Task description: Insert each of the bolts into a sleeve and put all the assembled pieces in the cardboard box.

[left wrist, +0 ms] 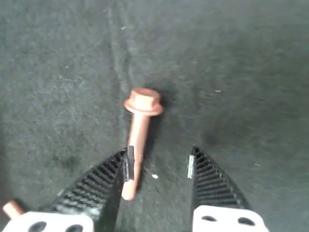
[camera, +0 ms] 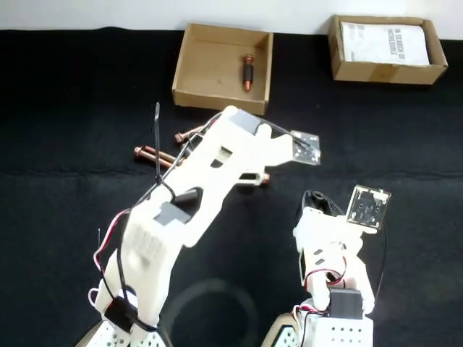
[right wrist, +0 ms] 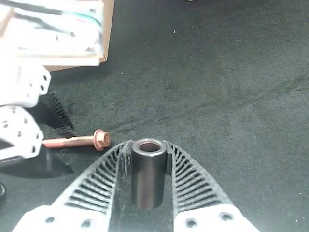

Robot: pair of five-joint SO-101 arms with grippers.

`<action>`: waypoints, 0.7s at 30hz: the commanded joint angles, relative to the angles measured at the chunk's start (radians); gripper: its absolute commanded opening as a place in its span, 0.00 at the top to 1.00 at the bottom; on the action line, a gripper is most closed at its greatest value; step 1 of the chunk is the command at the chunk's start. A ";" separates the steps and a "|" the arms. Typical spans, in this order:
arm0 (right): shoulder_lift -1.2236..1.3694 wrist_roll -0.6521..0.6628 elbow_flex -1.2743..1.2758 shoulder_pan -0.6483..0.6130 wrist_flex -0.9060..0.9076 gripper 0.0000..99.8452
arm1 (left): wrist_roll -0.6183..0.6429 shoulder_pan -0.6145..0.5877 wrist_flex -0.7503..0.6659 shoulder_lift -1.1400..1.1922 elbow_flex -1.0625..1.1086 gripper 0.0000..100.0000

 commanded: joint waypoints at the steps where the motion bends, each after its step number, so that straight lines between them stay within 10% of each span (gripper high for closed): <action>1: -0.021 0.003 -0.002 0.012 -0.019 0.99 | -0.009 -0.028 -0.002 0.079 -0.148 0.80; 21: -0.022 0.000 0.102 0.013 -0.099 0.99 | -0.006 0.050 0.230 0.245 -0.487 0.80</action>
